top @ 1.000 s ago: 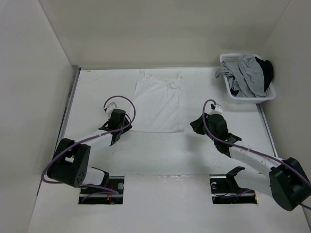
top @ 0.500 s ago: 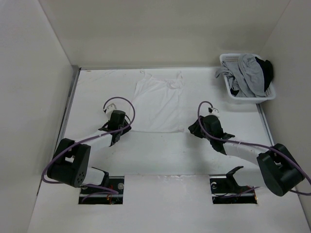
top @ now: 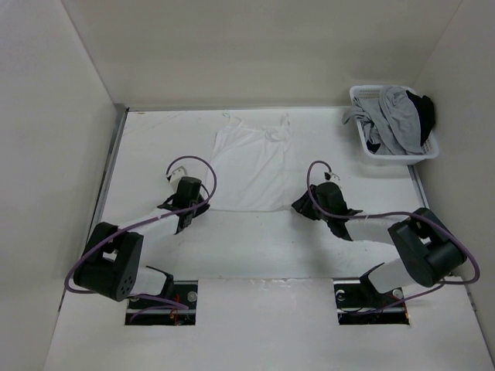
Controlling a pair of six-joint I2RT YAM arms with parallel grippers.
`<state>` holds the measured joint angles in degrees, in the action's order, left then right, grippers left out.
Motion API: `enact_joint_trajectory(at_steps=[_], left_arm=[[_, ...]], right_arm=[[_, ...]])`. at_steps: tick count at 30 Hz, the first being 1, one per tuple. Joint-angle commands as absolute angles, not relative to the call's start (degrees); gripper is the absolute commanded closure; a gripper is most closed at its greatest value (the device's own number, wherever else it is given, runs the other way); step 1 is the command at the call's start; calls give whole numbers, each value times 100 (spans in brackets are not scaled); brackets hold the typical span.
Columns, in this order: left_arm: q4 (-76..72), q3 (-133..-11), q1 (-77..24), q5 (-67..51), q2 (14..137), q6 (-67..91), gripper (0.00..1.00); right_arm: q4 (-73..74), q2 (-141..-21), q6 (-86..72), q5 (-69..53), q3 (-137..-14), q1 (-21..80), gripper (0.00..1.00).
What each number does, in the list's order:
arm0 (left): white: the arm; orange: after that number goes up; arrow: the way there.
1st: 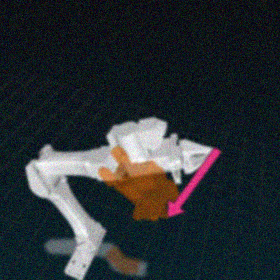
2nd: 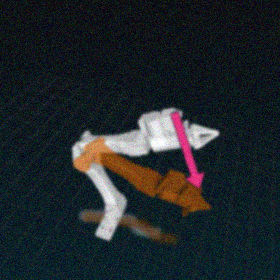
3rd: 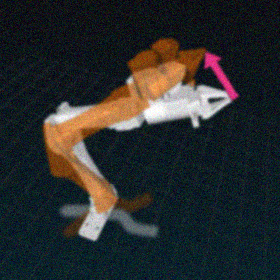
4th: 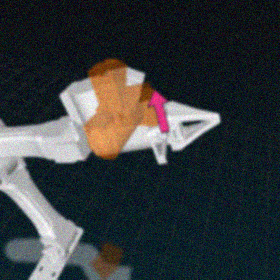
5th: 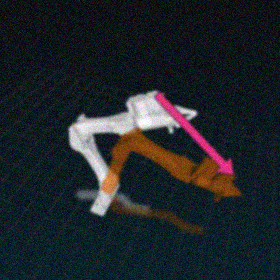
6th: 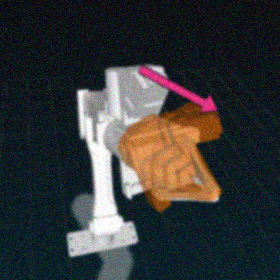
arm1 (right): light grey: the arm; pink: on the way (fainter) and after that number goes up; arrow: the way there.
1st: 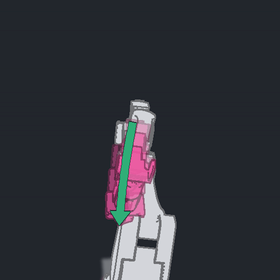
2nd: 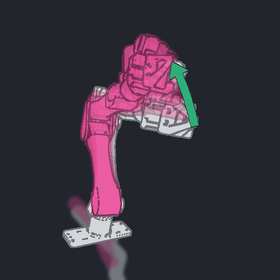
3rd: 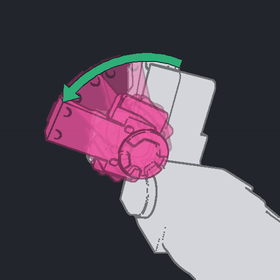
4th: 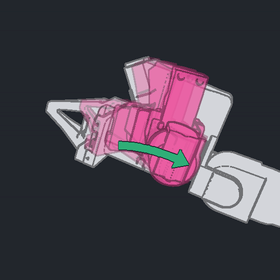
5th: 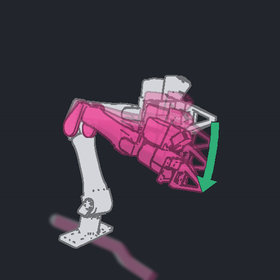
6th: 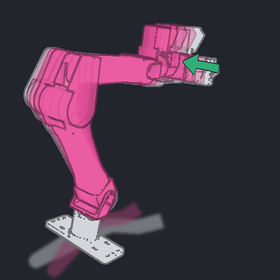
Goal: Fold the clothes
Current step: Flatten the tank top out
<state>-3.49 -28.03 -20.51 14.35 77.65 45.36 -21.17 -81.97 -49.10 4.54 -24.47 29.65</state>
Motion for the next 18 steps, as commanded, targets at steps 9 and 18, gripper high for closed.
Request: enact_joint_trajectory(at_steps=[9, 18], left_arm=[[35, -2839, -2193, 1187, 7726, 4456, 99], [229, -2611, -2069, 1187, 7058, 4491, 100]], right_arm=[[-2567, -8526, -5019, 325, -2777, 3089, 94], [-793, -7568, -4606, 1133, -2707, 3159, 98]])
